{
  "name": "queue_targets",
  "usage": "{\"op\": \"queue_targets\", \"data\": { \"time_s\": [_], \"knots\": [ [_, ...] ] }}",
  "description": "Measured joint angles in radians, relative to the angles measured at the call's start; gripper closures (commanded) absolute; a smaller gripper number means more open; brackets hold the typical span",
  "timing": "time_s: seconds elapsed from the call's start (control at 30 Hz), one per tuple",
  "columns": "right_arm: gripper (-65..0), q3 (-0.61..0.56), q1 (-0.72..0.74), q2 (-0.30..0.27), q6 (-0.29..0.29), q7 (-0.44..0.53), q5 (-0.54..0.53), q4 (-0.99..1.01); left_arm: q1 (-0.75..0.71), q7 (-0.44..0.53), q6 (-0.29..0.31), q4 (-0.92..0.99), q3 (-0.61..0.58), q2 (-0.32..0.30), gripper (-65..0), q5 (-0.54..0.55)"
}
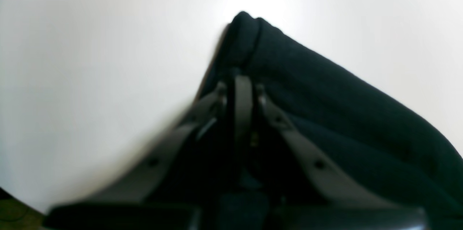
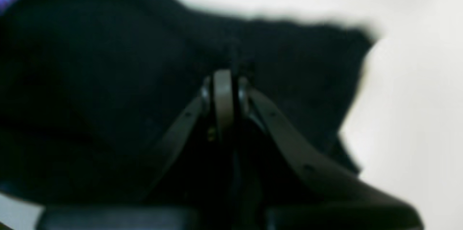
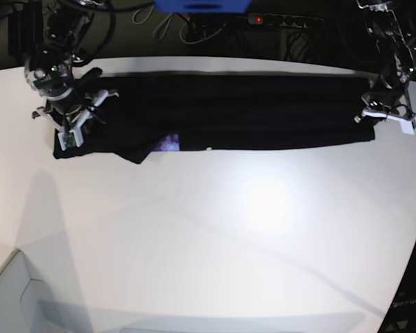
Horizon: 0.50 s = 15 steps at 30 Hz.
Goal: Layout the t-shirt on the table in an organized manner, then fold the t-shirt properly
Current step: 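Hold the folded strip ends with both grippers and straighten the strip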
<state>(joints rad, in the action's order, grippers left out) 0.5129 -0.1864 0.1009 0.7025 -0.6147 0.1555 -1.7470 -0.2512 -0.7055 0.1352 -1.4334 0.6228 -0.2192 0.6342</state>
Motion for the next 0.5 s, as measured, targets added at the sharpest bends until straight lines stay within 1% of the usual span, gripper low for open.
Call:
{"op": "queue_targets", "data": {
  "time_s": [0.17, 0.23, 0.5],
  "knots": [
    [0.0, 0.082, 0.055, -0.008, 0.000, 0.010, -0.001, 0.034, 0.000, -0.001, 0.000, 0.000, 0.000, -0.002, 0.0, 0.000],
    [0.0, 0.105, 0.055, -0.010, 0.000, 0.014, -0.003, 0.034, 0.000, -0.001, 0.000, 0.000, -0.001, -0.002, 0.0, 0.000],
    [0.0, 0.106, 0.058, -0.007, 0.000, 0.008, 0.002, 0.080, 0.000, -0.002, 0.000, 0.000, -0.001, -0.002, 0.0, 0.000]
  ]
}}
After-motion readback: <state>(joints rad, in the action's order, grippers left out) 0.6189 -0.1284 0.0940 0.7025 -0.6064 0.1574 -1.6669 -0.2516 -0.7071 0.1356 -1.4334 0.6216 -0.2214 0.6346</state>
